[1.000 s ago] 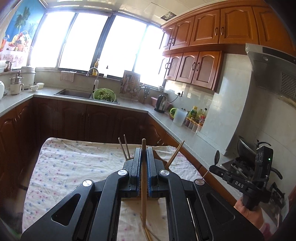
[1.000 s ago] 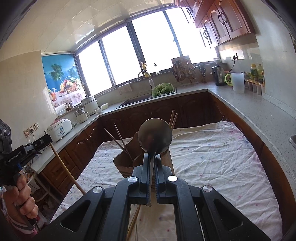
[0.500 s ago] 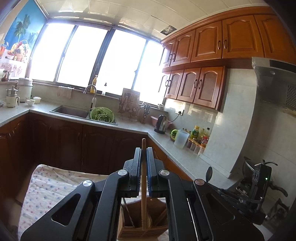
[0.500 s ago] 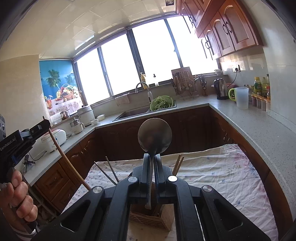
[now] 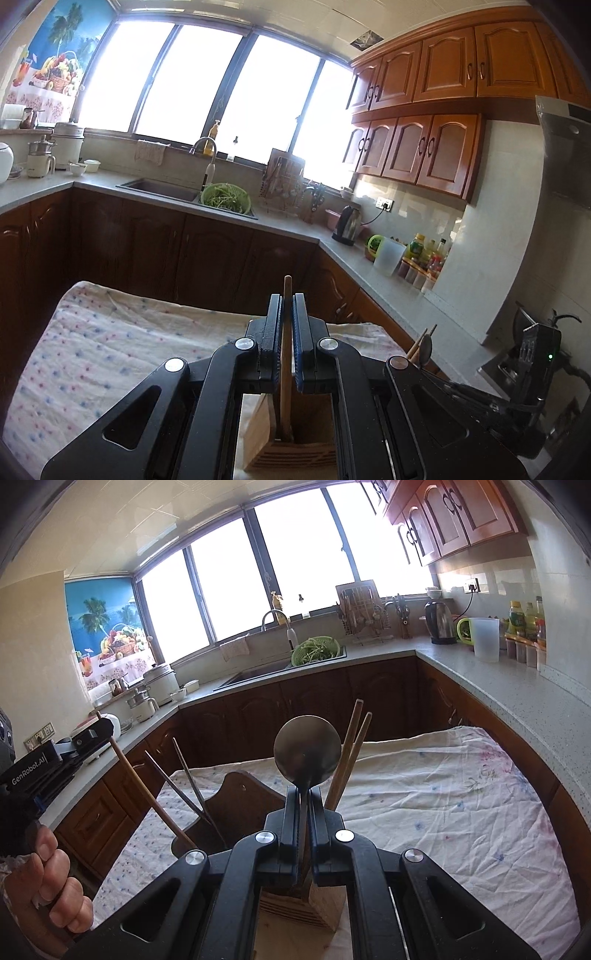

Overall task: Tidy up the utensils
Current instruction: 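Lower the spoon and chopstick into the wooden holder with both grippers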

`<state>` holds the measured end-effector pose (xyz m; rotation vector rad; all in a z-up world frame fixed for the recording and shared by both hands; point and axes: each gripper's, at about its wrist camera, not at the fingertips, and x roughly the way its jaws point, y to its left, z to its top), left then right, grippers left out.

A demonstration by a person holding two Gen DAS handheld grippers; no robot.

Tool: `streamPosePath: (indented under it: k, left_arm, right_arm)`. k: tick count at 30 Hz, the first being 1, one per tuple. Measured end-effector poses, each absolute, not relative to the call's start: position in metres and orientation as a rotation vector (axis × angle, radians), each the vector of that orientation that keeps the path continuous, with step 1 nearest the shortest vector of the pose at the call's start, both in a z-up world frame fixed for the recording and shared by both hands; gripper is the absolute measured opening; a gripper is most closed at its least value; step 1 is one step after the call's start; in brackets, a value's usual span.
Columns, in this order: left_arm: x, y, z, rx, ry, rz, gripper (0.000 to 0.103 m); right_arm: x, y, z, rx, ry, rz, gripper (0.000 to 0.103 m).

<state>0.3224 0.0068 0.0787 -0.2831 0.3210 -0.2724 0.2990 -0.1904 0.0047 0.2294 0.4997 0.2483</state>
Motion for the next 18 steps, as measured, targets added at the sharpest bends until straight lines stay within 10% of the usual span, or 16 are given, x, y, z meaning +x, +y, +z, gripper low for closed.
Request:
streamPosePath:
  k: [18]
  left_arm:
    - [0.330,0.007,0.058,-0.263,0.381,-0.282,0.005]
  right_arm:
    - [0.306,-0.180,-0.022,0.210,0.578,0.260,0.004]
